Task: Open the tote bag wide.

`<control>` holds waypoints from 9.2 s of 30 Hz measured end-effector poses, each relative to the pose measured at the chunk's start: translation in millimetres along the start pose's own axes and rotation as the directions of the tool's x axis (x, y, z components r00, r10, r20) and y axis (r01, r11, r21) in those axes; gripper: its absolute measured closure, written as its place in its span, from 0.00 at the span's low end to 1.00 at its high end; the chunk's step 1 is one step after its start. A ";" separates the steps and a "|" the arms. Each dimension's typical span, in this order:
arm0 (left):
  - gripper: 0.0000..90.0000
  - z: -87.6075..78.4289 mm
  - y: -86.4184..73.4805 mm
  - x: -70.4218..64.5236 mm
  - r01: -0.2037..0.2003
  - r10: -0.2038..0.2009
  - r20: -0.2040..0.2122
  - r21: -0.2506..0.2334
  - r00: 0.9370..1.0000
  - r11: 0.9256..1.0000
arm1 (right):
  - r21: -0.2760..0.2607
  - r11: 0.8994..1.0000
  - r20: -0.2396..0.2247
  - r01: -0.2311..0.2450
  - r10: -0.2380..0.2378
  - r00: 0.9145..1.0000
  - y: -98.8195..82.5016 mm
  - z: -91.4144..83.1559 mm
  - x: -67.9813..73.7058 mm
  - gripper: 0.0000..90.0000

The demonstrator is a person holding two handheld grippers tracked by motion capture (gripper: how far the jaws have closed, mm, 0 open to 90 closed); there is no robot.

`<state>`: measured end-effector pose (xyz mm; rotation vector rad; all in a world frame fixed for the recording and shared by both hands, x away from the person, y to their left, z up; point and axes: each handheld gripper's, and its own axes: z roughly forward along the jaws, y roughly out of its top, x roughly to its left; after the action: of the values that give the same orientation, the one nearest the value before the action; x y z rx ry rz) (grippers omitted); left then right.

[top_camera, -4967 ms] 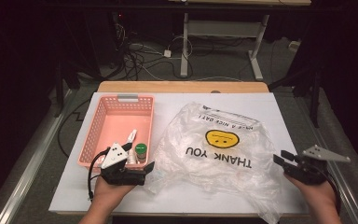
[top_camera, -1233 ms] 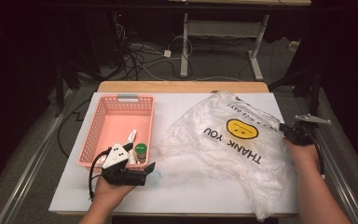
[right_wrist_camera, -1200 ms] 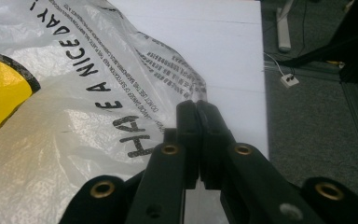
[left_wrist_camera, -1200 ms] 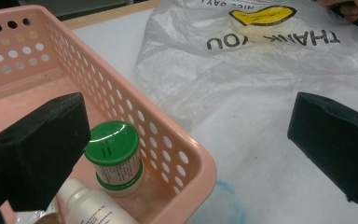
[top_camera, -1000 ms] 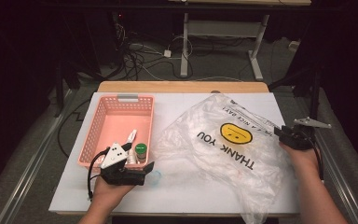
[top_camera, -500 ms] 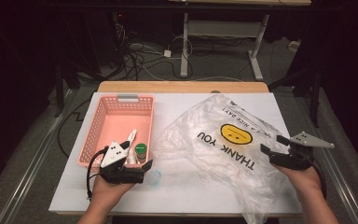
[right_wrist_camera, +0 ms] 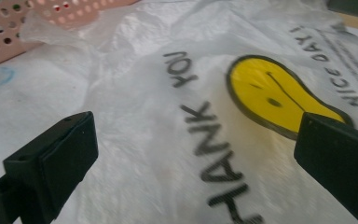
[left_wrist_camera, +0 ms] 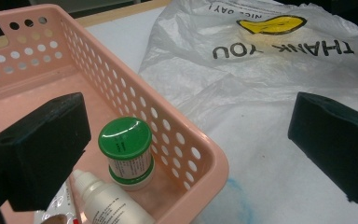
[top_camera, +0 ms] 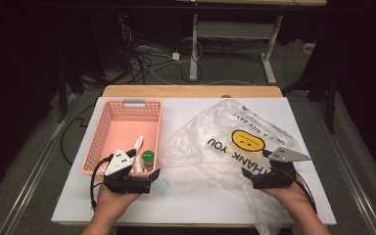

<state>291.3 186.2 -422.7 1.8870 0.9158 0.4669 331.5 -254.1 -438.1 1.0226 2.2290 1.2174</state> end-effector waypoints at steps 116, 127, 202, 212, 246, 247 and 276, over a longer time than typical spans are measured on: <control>0.00 -3.9 -6.0 2.6 0.029 -0.029 0.023 -0.027 0.999 0.999 | -0.285 0.958 0.038 0.030 -0.020 0.999 70.8 -7.3 9.5 1.00; 0.00 -7.3 -4.4 8.6 0.011 -0.011 0.012 -0.028 1.000 1.000 | -0.380 0.925 0.044 -0.004 0.022 0.999 86.2 -20.3 4.4 1.00; 0.00 22.3 46.1 89.8 0.137 -0.128 -0.137 0.059 0.982 0.989 | -0.372 0.928 -0.032 0.021 -0.036 0.999 67.2 -12.0 -2.8 1.00; 0.00 41.4 43.4 112.7 0.199 -0.174 -0.160 0.152 0.972 0.968 | -0.375 0.927 -0.036 0.021 -0.036 0.999 67.1 -11.6 -3.9 1.00; 0.33 88.8 38.2 125.1 0.216 -0.163 -0.142 0.612 0.976 0.761 | -0.370 0.929 -0.040 0.020 -0.038 0.998 66.7 -11.1 -3.0 1.00; 0.35 90.5 38.6 124.4 0.213 -0.160 -0.141 0.625 0.977 0.751 | -0.369 0.929 -0.042 0.020 -0.038 0.998 66.6 -11.0 -2.9 1.00; 0.74 100.8 34.3 117.7 0.209 -0.089 -0.202 0.715 0.975 0.667 | -0.366 0.930 -0.041 0.024 -0.042 0.998 66.4 -12.3 0.1 1.00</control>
<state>446.7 206.9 -447.6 2.4890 1.5154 0.1258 350.8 -237.3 -375.6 0.8104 1.9393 1.5811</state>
